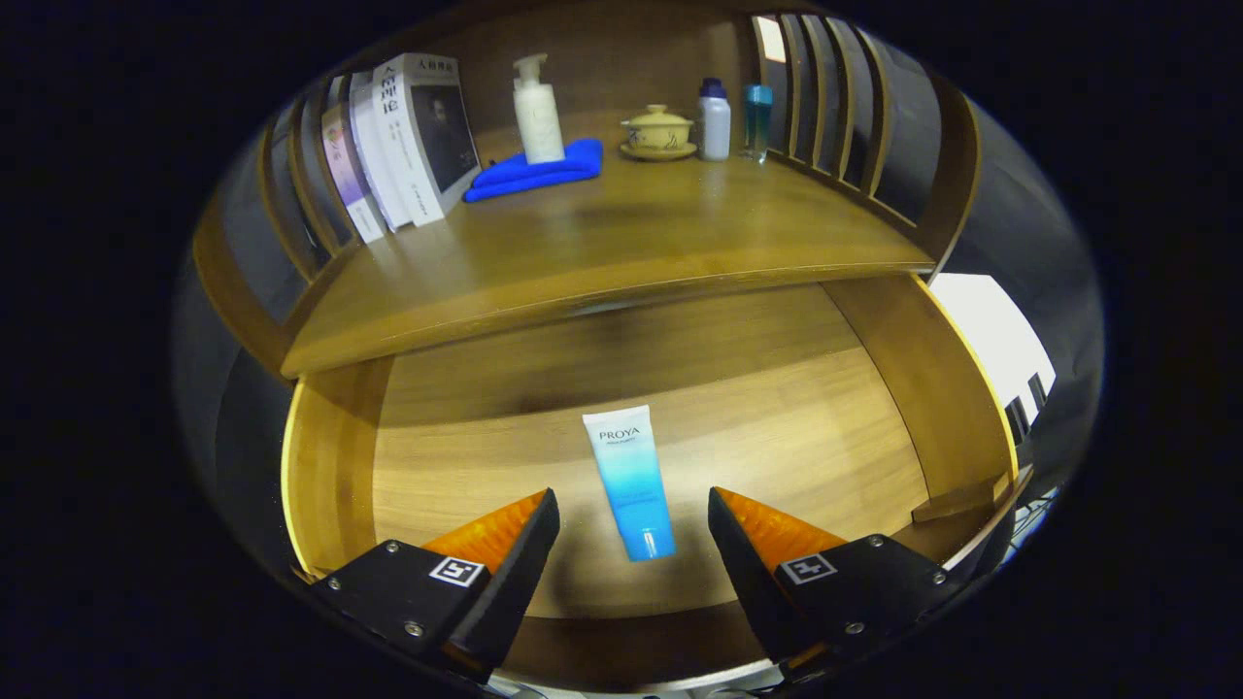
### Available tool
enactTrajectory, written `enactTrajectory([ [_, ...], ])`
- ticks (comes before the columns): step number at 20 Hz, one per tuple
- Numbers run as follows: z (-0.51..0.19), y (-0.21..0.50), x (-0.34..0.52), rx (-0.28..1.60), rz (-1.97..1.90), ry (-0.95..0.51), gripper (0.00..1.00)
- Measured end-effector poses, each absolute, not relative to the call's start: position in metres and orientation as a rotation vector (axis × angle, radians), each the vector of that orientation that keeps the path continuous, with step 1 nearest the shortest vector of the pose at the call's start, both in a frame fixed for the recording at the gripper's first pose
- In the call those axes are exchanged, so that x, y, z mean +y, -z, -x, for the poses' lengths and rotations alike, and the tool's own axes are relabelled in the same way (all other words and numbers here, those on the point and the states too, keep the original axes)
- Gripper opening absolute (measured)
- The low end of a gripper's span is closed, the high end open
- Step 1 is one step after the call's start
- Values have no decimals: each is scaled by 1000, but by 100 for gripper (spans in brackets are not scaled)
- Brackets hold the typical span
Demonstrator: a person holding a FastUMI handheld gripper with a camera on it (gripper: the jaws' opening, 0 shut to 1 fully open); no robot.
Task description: Pull open the drawer, take out the items inside it, and place them on the countertop above the cabinet.
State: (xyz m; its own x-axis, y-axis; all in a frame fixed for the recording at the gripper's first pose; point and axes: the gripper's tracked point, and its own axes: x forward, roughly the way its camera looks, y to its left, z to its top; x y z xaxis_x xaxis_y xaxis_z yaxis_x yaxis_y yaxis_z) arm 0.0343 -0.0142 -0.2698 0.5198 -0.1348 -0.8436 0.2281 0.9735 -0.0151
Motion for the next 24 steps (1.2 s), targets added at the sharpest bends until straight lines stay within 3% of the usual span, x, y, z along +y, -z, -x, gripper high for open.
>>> enactTrajectory([
  [7,-36,310,-21,1213,10,171,90],
  [9,-34,319,-21,1246,20,155,85],
  [11,-34,319,-16,1252,-7,123,74],
  [13,-31,320,-18,1226,-9,131,47],
  [24,-36,187,-23,903,-58,210,42],
])
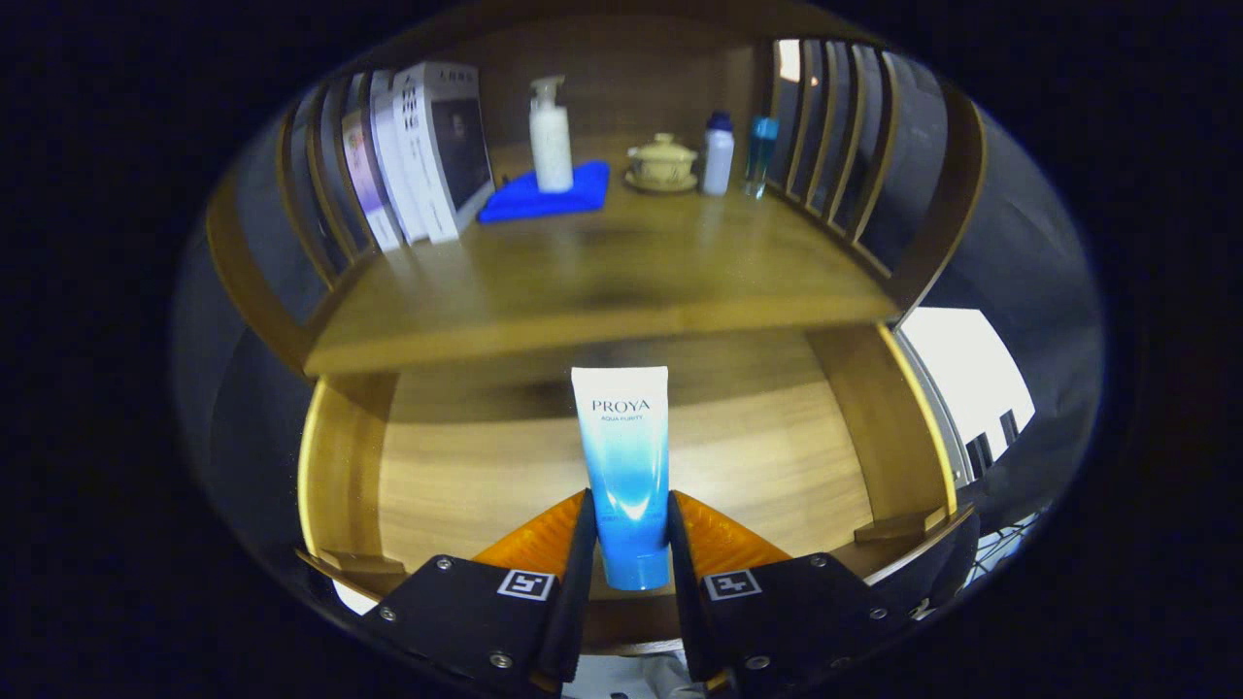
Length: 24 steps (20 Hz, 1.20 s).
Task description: Pull open the drawer, take out the items inside it, and place them on the countertop above the cabinet.
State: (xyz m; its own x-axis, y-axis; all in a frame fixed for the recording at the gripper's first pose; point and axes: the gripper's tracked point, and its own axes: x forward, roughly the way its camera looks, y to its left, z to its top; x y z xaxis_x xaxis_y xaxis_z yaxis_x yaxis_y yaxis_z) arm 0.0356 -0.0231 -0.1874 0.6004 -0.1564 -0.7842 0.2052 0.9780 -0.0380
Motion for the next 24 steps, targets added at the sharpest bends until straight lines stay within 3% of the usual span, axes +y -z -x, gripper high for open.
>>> enactTrajectory([
  [8,-130,145,-20,772,-17,154,42],
  [19,-212,183,-41,811,-26,135,46],
  [23,-215,167,-40,736,-35,108,56],
  [24,-208,155,-39,702,-29,101,69],
])
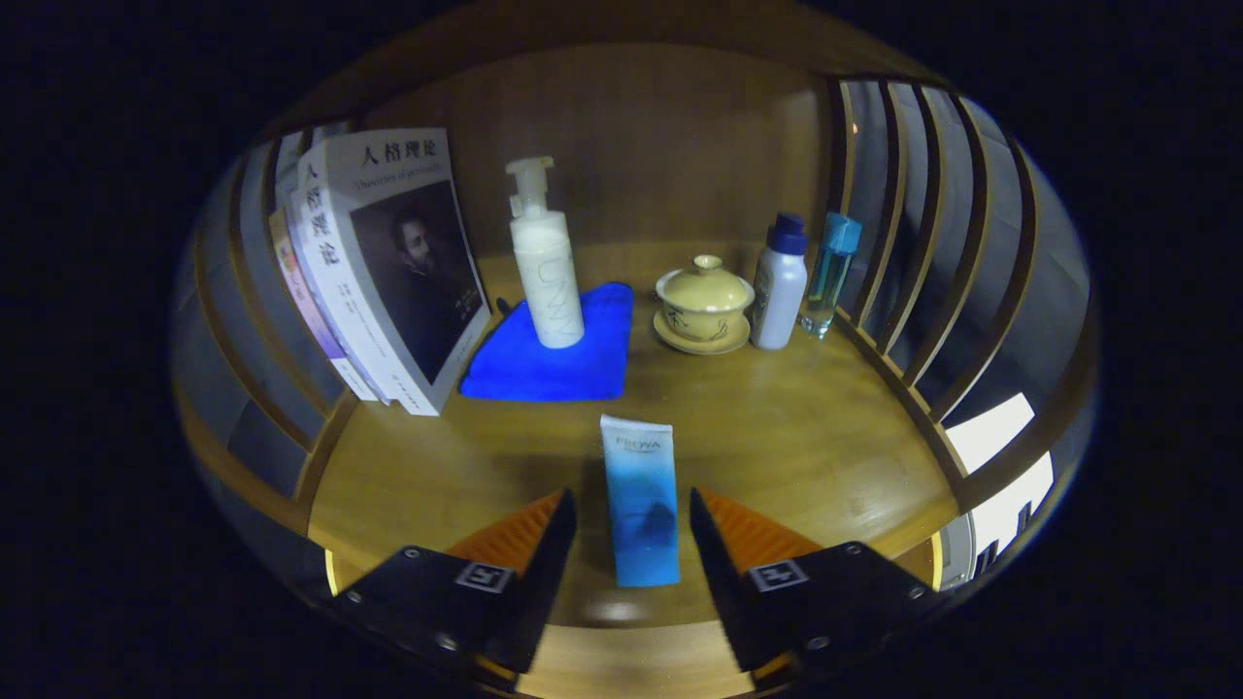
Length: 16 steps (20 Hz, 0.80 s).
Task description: Pull open the drawer, take out the items inside it, and place them on the countertop above the cabinet.
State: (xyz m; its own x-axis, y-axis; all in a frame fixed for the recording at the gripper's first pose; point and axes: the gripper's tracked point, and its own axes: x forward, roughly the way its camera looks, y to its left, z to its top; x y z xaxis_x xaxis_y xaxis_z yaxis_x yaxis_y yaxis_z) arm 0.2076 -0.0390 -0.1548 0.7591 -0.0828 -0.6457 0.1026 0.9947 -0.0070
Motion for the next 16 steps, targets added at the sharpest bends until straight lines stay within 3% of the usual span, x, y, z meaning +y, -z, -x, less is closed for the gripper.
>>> enactTrajectory([
  [2,-180,128,-40,623,5,102,95],
  [10,-7,51,13,246,18,19,95],
  [16,97,121,45,202,-82,-7,95],
])
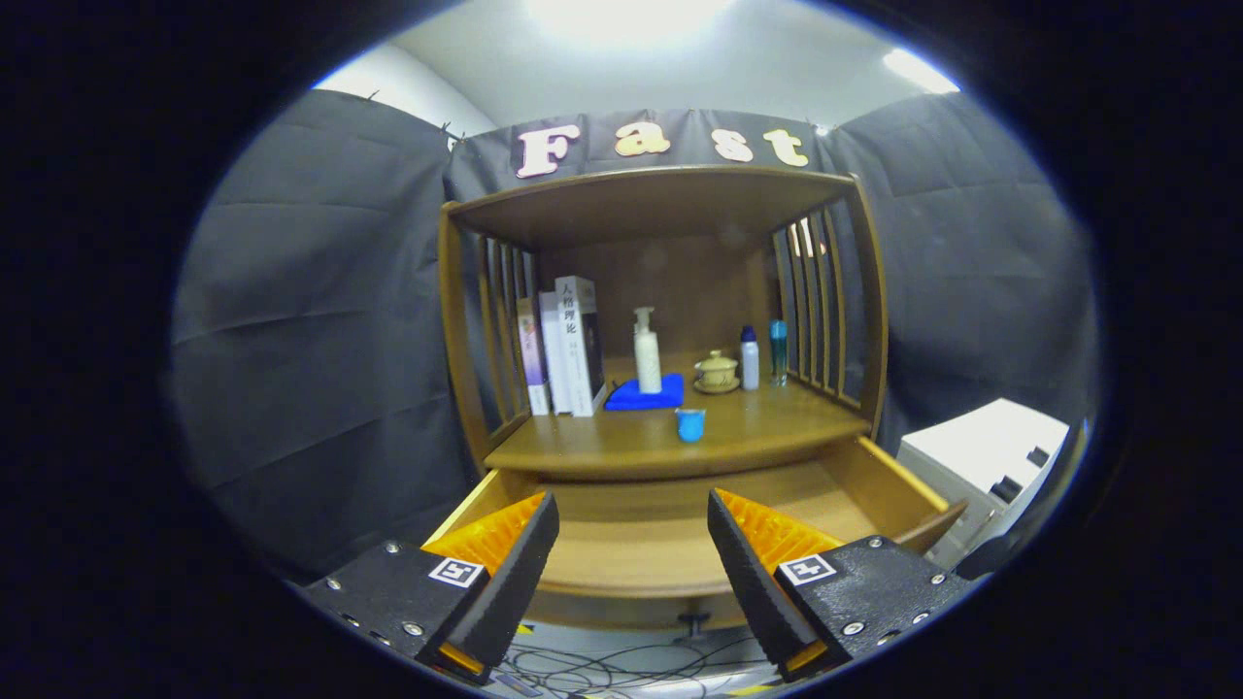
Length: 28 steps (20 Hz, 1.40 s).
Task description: Pull open the drawer, take out the items inside it, and place them on the countertop above the cabinet.
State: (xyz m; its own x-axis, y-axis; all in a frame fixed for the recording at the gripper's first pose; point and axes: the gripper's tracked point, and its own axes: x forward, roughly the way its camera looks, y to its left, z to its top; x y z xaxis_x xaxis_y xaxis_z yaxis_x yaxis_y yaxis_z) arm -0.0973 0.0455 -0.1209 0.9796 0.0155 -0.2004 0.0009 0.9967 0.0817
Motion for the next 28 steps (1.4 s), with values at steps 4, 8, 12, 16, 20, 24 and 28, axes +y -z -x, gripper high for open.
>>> enactTrajectory([
  [4,123,173,33,236,-5,-10,95],
  [8,121,206,14,245,44,44,95],
  [12,110,230,12,270,89,45,95],
  [16,98,247,12,282,121,40,95],
  [20,92,243,8,255,91,64,94],
  [24,76,242,0,252,107,61,93],
  [28,47,239,4,246,130,78,93],
])
